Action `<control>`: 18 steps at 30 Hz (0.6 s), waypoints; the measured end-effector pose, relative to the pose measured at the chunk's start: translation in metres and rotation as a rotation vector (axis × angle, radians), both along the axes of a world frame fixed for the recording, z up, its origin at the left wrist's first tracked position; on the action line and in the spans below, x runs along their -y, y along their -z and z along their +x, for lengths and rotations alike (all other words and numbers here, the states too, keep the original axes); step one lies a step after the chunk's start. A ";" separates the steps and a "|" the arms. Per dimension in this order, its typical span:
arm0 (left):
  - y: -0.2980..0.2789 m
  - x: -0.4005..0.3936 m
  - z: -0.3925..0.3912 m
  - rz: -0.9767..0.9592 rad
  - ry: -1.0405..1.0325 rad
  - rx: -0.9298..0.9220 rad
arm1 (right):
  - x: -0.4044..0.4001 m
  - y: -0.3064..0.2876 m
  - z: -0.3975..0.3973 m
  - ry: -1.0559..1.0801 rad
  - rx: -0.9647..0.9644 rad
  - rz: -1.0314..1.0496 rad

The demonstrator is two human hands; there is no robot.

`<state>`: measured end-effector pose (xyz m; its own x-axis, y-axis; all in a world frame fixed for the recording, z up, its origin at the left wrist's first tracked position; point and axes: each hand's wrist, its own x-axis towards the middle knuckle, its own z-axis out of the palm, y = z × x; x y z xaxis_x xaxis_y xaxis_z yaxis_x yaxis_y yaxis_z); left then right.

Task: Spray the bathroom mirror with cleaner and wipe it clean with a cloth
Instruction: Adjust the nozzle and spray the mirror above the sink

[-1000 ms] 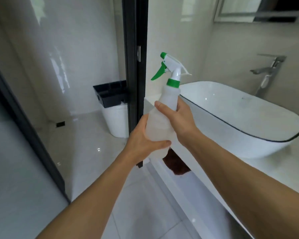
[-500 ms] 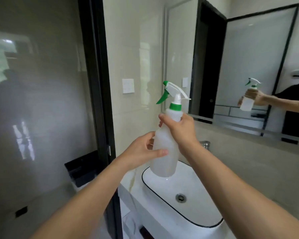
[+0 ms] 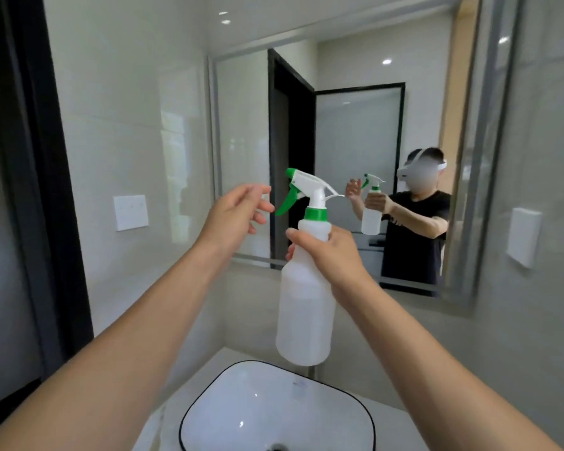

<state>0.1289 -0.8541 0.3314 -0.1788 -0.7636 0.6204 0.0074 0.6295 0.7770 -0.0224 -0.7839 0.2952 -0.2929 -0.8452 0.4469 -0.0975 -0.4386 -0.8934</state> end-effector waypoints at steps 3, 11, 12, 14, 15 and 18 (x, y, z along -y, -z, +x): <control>-0.015 0.009 -0.017 -0.044 0.162 -0.073 | 0.004 0.001 -0.002 0.016 -0.032 0.021; -0.010 0.067 -0.029 -0.100 0.515 -0.144 | 0.014 0.011 0.015 0.136 -0.085 0.055; -0.007 0.076 -0.030 -0.095 0.558 -0.152 | 0.017 0.011 0.019 0.164 -0.098 0.059; -0.005 0.095 -0.029 -0.056 0.643 -0.175 | 0.026 0.010 0.031 0.223 -0.111 0.069; -0.005 0.104 -0.028 -0.028 0.692 -0.186 | 0.031 0.009 0.037 0.256 -0.118 0.073; -0.007 0.126 -0.023 0.028 0.812 -0.200 | 0.047 0.005 0.053 0.340 -0.140 0.087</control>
